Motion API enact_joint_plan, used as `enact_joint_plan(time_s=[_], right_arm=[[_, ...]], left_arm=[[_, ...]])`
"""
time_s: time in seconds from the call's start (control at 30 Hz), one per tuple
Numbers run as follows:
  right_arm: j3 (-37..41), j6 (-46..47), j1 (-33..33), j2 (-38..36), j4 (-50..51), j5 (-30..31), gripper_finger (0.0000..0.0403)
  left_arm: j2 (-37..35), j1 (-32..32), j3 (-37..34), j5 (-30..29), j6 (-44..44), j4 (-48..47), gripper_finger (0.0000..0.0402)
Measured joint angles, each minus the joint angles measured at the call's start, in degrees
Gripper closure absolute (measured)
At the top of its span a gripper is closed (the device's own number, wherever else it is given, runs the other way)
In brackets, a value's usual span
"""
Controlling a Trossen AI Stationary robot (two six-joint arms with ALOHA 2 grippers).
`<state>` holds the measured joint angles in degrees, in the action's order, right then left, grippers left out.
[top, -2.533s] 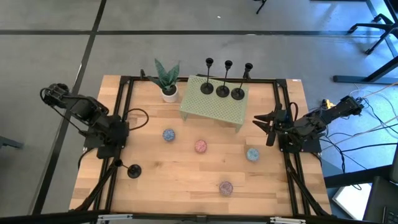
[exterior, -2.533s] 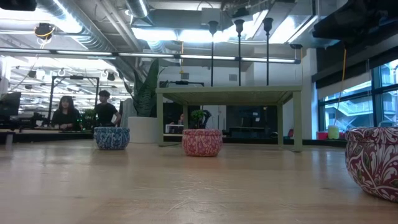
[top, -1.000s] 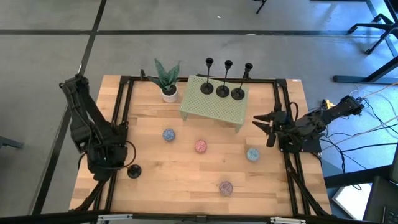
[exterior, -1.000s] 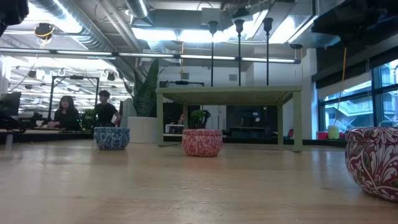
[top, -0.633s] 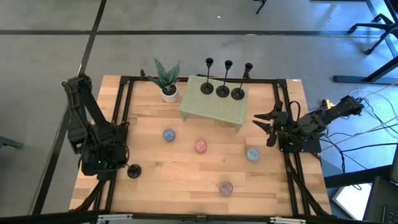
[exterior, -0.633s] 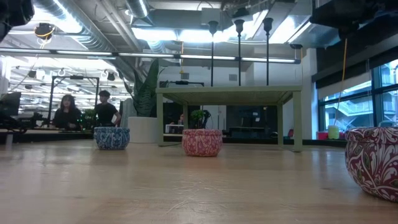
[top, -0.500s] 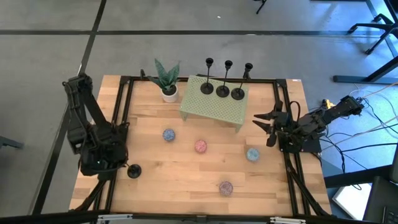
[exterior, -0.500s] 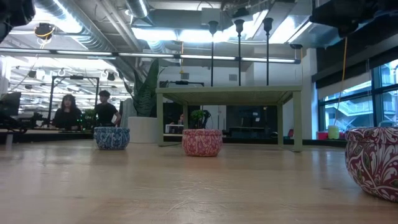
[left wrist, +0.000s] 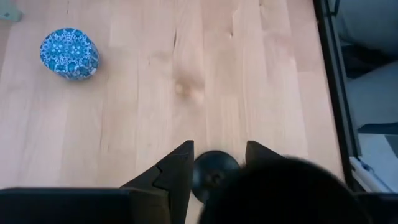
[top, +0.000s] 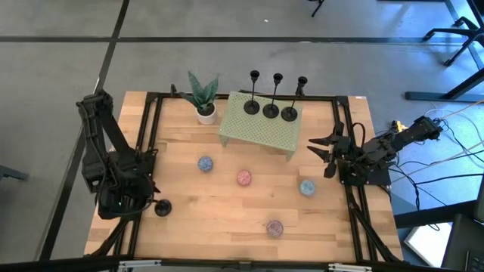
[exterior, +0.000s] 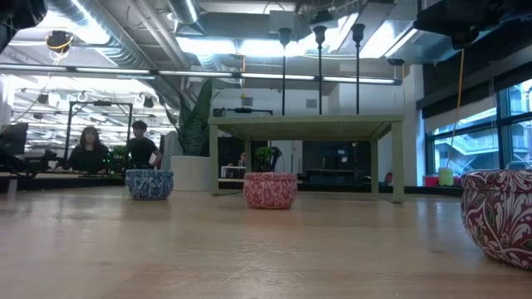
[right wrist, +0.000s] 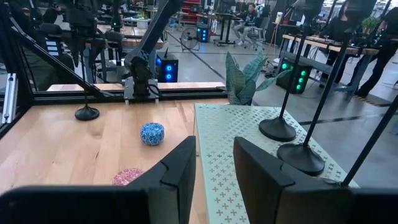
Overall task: Pick & Place candle stick holders
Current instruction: Put the black candle holder on the shelf aligned with the other black candle holders
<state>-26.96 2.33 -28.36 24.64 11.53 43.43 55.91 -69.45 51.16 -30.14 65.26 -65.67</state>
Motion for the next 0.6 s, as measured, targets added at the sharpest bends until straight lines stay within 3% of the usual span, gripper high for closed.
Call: enact_joint_plan(time_s=[0.2,0.6], right_arm=[[0.0,0.0,0.0,0.0,-0.2,0.0,0.0290],[0.0,0.0,0.0,0.0,-0.2,0.0,0.0290]], left_arm=[[2.1,0.0,0.0,-0.5,0.0,0.2,0.0259],[0.8,-0.4,0.0,4.8,1.2,0.1,0.0259]])
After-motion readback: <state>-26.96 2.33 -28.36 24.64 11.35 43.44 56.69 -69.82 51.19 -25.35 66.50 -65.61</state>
